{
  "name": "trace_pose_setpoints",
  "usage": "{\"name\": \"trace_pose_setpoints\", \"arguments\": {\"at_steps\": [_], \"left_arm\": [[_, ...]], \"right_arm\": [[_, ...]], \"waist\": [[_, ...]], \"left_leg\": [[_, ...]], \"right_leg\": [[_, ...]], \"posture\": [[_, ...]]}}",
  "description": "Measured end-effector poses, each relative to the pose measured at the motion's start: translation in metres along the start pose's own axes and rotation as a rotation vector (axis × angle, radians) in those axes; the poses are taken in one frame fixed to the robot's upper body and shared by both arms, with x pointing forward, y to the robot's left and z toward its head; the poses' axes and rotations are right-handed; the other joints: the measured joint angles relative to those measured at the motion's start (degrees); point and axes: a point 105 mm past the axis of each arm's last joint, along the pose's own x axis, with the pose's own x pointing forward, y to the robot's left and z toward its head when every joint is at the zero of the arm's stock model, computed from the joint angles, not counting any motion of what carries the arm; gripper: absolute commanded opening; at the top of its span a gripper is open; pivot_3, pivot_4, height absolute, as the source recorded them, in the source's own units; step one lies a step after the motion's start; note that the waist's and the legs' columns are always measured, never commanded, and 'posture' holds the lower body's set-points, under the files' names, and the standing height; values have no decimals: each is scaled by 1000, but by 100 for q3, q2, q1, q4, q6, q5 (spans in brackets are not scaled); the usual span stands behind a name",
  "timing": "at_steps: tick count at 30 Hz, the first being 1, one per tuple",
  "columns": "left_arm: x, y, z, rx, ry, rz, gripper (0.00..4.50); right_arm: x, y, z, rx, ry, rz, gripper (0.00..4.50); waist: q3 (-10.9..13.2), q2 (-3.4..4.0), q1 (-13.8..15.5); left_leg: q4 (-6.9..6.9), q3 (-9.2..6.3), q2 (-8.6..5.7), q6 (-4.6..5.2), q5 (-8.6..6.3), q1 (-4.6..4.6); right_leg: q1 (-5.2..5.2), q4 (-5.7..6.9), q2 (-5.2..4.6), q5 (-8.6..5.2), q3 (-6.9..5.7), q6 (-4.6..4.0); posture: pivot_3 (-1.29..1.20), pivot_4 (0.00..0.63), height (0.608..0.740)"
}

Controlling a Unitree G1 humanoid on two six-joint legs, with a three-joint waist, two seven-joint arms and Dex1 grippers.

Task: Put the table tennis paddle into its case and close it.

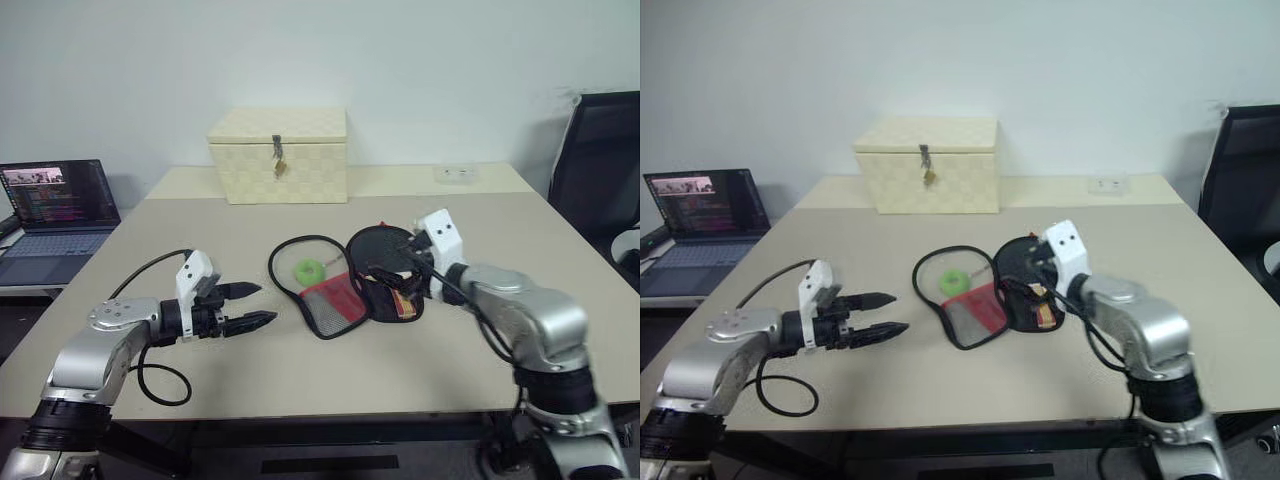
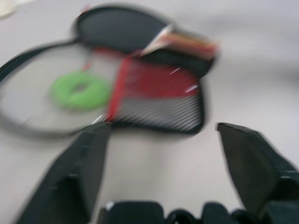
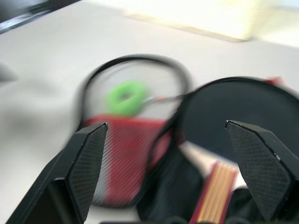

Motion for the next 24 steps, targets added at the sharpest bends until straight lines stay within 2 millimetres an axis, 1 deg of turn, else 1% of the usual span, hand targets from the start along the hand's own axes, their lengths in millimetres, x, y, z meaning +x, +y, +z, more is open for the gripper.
{"name": "trace_pose_setpoints", "arguments": {"at_steps": [3, 6, 7, 9, 11, 16, 20, 24], "left_arm": [[2, 17, -12, 2, 52, 61, 1738], [15, 29, -17, 31, 67, 113, 550], [20, 34, -20, 37, 75, 139, 233], [29, 40, -23, 43, 75, 164, 233], [38, 40, -26, 47, 78, 162, 233], [55, 37, -36, 26, 94, 132, 233], [79, 29, -41, -24, 77, 91, 233], [95, 28, -33, -22, 55, 71, 233]], "right_arm": [[-12, 10, 0, -18, 19, 99, 4449], [-15, 13, 0, -24, 21, 129, 4449], [-15, 13, 0, -23, 21, 131, 4449], [-15, 13, 0, -23, 21, 128, 4449], [-15, 12, 0, -22, 20, 117, 4449], [-14, 10, 0, -21, 18, 96, 4449], [-14, 9, 1, -23, 16, 85, 4449], [-14, 8, 1, -25, 13, 72, 4449]], "waist": [[0, -1, 2], [-2, -4, 9], [-1, -5, 17], [-2, -6, 21], [-2, -8, 21], [-2, -9, 23], [-4, -11, 59], [-4, -12, 80]], "left_leg": [[1, 5, -1, 0, 0, 0], [4, 8, -2, 0, 0, -1], [5, 8, -2, 0, 0, -3], [5, 8, -3, 0, 0, -5], [5, 8, -4, 0, 0, -8], [6, 3, -4, 0, 1, -11], [19, 1, -8, 0, 0, -18], [21, -4, -9, 0, 1, -20]], "right_leg": [[1, 1, 0, 0, -1, 0], [2, 1, 1, 0, -3, 0], [1, 1, 1, 0, -3, 0], [1, 1, 1, 0, -3, 0], [0, 0, 0, 0, -3, 1], [-2, 2, 0, 0, -8, 1], [-1, 3, 0, 1, -12, 2], [-1, 5, 1, 1, -17, 2]], "posture": [[0, 150, 740], [0, 150, 740], [0, 150, 740], [0, 150, 740], [0, 150, 740], [0, 150, 740], [0, 150, 740], [0, 150, 740]]}}
